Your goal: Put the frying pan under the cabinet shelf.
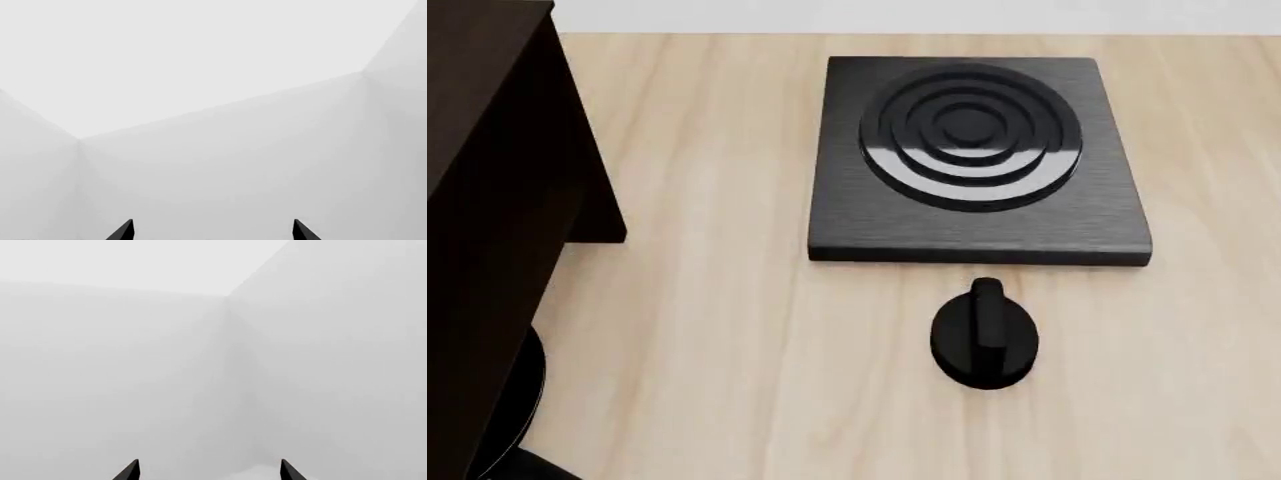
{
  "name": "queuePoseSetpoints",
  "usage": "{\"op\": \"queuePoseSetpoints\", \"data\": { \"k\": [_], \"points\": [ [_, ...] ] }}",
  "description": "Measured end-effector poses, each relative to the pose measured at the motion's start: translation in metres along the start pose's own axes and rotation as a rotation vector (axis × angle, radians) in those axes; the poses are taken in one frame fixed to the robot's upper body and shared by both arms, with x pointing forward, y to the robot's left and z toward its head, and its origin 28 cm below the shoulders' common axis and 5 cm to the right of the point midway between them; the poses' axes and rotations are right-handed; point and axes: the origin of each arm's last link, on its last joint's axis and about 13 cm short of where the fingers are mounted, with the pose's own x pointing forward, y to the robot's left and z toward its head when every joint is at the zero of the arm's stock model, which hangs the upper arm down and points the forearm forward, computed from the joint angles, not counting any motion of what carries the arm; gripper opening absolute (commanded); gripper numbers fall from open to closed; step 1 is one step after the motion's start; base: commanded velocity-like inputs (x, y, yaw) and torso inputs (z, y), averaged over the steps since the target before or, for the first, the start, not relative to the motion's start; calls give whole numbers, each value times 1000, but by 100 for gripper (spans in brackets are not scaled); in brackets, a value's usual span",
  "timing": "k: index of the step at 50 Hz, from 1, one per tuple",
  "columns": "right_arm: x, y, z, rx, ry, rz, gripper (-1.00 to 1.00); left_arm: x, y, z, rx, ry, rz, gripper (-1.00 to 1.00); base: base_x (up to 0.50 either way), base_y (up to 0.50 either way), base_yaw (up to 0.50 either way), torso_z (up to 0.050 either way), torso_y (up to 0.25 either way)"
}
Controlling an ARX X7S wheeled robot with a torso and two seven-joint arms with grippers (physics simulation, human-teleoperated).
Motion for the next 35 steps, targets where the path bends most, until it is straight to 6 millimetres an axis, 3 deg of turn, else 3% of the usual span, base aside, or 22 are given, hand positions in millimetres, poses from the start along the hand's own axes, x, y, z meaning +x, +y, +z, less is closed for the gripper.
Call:
{"op": "queuePoseSetpoints", "data": {
  "k": [12,35],
  "points": [
    [-11,-9,-21,-34,48,-91,100,0,0,-1,2,5,-1,100,0,0,0,0,0],
    [-19,-12,-31,-66,139,-121,100,3,0,-2,4,-1,-14,100,0,0,0,0,0]
  ]
}}
